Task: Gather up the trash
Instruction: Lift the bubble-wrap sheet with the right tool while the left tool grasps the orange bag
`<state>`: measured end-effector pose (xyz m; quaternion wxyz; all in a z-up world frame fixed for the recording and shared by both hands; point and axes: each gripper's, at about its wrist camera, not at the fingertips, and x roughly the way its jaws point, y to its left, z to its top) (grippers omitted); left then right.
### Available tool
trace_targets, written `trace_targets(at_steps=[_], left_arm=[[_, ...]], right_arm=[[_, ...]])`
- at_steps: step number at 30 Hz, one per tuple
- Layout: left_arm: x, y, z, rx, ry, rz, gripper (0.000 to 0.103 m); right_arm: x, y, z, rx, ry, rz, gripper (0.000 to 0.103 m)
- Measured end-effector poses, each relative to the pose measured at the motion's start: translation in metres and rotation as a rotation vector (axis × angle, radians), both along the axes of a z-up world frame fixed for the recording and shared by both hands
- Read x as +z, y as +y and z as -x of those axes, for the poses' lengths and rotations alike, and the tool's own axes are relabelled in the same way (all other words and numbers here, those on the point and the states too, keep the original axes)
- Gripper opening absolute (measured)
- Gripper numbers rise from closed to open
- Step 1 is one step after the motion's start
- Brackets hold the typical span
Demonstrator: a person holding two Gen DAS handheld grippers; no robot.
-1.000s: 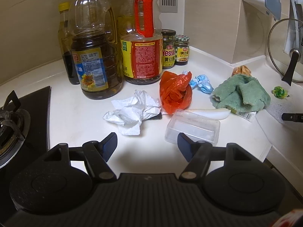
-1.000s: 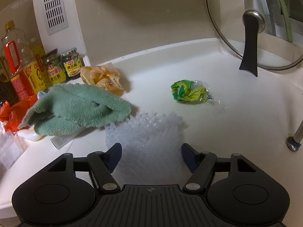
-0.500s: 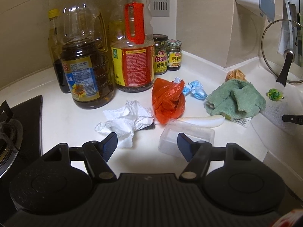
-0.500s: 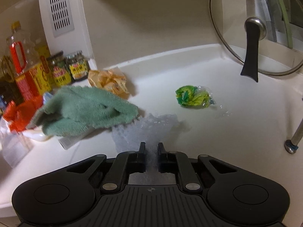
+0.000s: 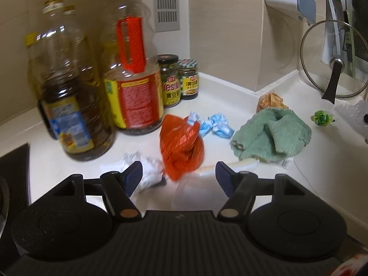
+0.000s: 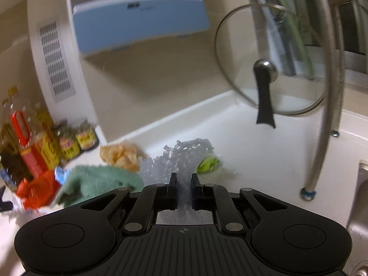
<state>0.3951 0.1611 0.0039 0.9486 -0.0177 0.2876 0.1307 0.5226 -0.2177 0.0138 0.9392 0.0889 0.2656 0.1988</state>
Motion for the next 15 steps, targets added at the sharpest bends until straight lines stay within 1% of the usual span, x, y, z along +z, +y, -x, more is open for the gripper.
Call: trace_targets(at_steps=[5,9,15], left_arm=[[-0.003,0.002,-0.026,-0.022,0.009,-0.021,0.068],[-0.01,0.005,-0.045,-0.034,0.033,-0.038,0.068],[-0.02,0.009,-0.065,-0.046,0.059,-0.041,0.068]], right_arm=[[0.008,-0.012,0.009,-0.042,-0.006,-0.015,0.011],[0.008,-0.02,0.013,-0.072,0.007,-0.016,0.011],[0.005,-0.03,0.022,-0.117,0.024,-0.016,0.011]])
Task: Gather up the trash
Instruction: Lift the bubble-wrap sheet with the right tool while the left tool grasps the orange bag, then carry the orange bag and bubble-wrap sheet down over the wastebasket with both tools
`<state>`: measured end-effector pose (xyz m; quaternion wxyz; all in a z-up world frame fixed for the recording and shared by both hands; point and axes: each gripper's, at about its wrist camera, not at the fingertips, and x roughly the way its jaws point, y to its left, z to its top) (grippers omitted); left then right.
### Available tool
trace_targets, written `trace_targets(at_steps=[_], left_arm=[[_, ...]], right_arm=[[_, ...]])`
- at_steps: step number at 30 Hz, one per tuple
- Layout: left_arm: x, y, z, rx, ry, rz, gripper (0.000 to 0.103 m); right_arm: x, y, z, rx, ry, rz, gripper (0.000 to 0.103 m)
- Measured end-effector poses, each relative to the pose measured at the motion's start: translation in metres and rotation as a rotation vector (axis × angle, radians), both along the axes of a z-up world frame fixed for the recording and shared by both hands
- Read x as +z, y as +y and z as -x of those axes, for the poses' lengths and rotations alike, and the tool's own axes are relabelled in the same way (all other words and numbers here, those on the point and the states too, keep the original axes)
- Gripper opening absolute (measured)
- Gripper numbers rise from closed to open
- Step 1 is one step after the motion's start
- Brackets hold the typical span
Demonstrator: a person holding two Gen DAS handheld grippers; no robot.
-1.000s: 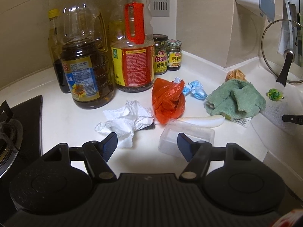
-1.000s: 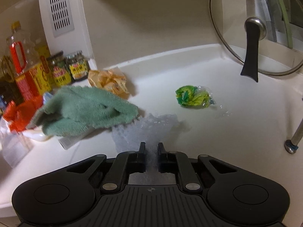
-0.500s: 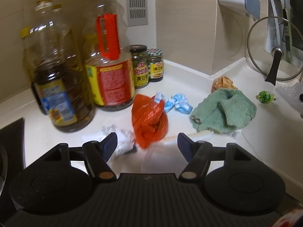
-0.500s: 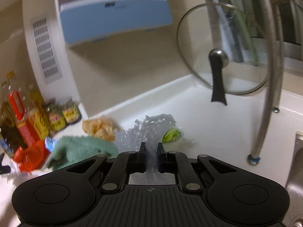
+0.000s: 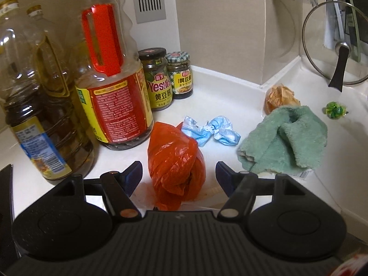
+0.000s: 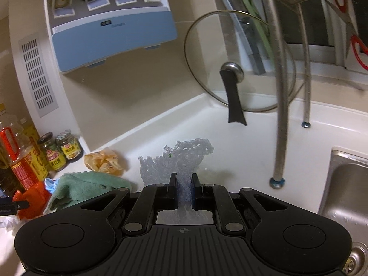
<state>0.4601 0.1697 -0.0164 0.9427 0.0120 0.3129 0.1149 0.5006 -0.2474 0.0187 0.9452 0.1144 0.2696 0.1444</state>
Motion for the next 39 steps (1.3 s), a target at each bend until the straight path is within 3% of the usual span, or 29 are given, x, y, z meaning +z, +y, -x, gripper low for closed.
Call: trace_targets(at_steps=[8,13,18,28,39], left_arm=[[-0.014,0.001,-0.02,0.004,0.037,-0.007,0.065],[-0.016,0.001,-0.021,0.002,0.041,-0.014,0.046],[-0.013,0.005,-0.017,0.013,0.026,-0.004,0.037],[0.02,0.003,0.005,0.015,-0.063,-0.022,0.036],[0.058,-0.017,0.058,0.015,-0.117,-0.012,0.036]], right_arm=[[-0.001,-0.004,0.01,-0.035,0.009,-0.006,0.011],[-0.001,-0.006,0.015,-0.045,0.013,-0.008,0.011],[-0.001,-0.009,0.019,-0.053,0.018,-0.023,0.011],[0.005,-0.01,0.024,-0.033,-0.004,-0.041,0.011],[0.021,-0.007,0.035,0.05,-0.045,-0.087,0.011]])
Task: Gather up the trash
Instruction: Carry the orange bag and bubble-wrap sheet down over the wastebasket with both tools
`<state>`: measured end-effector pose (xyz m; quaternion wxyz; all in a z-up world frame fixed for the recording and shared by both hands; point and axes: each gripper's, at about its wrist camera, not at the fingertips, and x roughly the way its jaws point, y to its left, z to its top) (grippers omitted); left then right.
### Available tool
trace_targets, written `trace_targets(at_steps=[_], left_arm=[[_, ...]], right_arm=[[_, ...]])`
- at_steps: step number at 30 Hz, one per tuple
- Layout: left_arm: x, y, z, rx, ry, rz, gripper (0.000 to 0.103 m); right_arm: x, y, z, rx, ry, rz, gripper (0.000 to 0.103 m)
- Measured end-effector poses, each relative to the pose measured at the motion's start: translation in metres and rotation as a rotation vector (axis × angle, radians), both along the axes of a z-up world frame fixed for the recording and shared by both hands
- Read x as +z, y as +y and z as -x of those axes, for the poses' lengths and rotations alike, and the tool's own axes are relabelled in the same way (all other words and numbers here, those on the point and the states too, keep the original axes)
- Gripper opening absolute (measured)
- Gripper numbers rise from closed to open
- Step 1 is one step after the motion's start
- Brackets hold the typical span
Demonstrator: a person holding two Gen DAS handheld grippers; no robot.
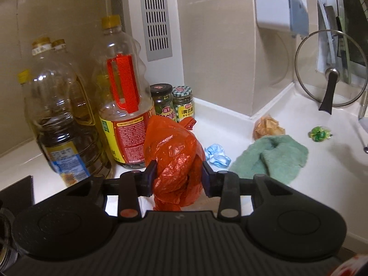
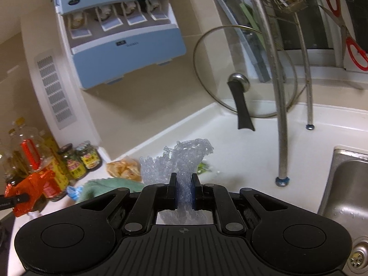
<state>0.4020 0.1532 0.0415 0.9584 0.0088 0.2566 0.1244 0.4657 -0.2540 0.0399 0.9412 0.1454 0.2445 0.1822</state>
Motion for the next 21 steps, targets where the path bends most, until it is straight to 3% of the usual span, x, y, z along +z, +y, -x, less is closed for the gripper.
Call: trace_targets(at_steps=[21], left_arm=[[0.023,-0.071,0.115,0.047,-0.011,0.046,0.036]], right_arm=[[0.023,0.019,0.07,0.332,-0.03,-0.049,0.011]])
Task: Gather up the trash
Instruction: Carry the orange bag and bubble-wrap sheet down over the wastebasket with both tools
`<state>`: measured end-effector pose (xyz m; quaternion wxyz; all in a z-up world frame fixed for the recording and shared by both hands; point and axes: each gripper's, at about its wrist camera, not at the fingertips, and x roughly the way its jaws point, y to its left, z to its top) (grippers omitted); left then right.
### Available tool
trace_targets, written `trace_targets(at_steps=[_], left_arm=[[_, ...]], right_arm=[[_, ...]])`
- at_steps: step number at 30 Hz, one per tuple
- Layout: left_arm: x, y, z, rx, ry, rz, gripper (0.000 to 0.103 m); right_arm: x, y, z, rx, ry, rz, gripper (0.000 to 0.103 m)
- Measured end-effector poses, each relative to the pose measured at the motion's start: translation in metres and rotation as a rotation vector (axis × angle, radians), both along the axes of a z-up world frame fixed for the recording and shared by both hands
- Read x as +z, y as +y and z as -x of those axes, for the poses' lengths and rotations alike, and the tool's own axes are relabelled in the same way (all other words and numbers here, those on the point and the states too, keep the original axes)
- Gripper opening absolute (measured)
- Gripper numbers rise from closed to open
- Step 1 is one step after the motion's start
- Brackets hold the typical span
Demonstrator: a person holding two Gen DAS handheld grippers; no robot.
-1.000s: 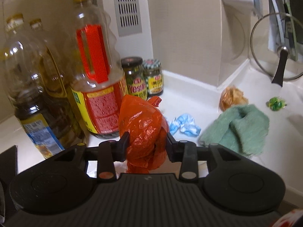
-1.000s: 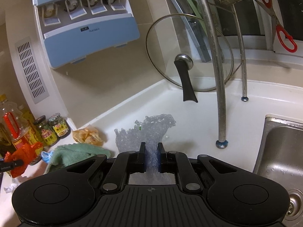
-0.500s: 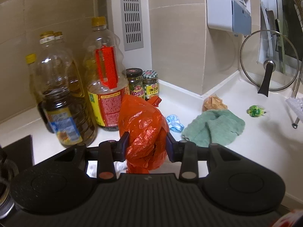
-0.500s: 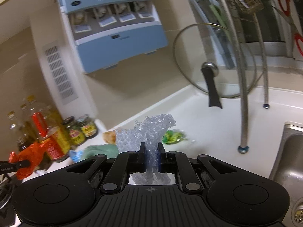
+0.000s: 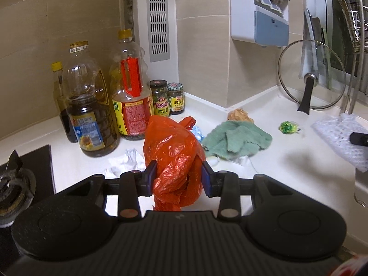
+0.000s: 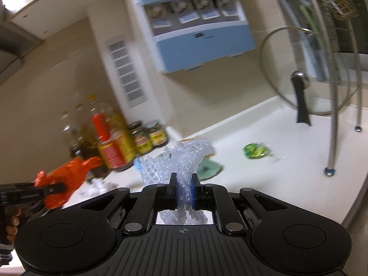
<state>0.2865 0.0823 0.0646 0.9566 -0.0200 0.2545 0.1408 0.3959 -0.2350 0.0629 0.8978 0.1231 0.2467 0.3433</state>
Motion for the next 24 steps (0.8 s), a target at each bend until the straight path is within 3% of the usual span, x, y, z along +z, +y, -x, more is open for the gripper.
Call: trace_targets(at_steps=[14,24], left_arm=[[-0.02,-0.041,0.044,0.017,0.046,0.057,0.036],[-0.067,-0.063,0.072,0.022,0.154,0.142,0.036]], right_arm=[[-0.029,0.027,0.043,0.226,0.081,0.057,0.011],[-0.074,0.051,0.078,0.325,0.108,0.234,0.011]])
